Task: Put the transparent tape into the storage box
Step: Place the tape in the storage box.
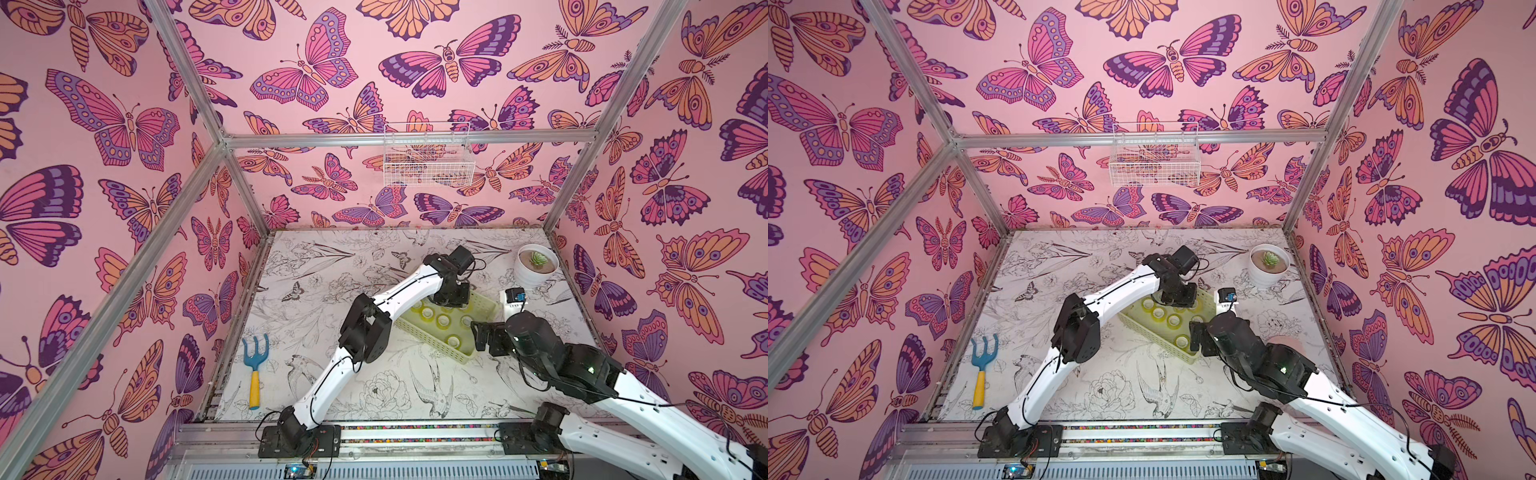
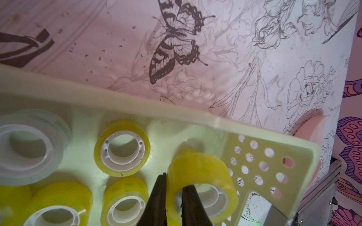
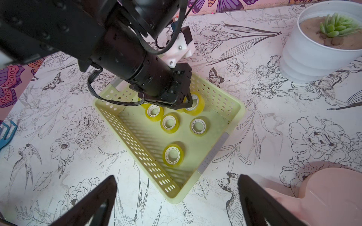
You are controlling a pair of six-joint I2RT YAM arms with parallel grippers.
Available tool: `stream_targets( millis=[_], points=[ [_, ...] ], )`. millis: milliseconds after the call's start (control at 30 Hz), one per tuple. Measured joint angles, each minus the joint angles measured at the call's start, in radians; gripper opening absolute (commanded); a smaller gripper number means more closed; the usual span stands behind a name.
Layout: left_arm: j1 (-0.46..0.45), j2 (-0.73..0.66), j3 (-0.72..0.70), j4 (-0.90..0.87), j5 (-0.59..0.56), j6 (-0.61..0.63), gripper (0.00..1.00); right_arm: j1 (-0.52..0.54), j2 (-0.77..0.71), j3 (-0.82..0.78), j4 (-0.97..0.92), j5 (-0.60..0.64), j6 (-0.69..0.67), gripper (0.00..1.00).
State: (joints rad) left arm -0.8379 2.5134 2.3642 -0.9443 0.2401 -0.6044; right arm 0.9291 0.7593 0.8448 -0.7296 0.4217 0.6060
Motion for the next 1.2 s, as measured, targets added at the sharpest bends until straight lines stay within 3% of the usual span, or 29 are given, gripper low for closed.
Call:
stream_targets(
  millis=[300, 800, 1200],
  points=[
    [0.022, 0.051, 0.01, 0.007, 0.015, -0.016, 0.1, 0.0, 0.002, -0.002, -0.001, 0.0, 0.0, 0.99],
    [0.059, 0.011, -0.064, 0.037, -0.01, -0.028, 0.11, 0.0, 0.017, -0.008, 0.002, 0.0, 0.0, 0.99],
    [0.026, 0.011, -0.059, 0.028, -0.014, -0.025, 0.11, 0.0, 0.03, -0.009, 0.003, -0.003, 0.0, 0.99]
  ],
)
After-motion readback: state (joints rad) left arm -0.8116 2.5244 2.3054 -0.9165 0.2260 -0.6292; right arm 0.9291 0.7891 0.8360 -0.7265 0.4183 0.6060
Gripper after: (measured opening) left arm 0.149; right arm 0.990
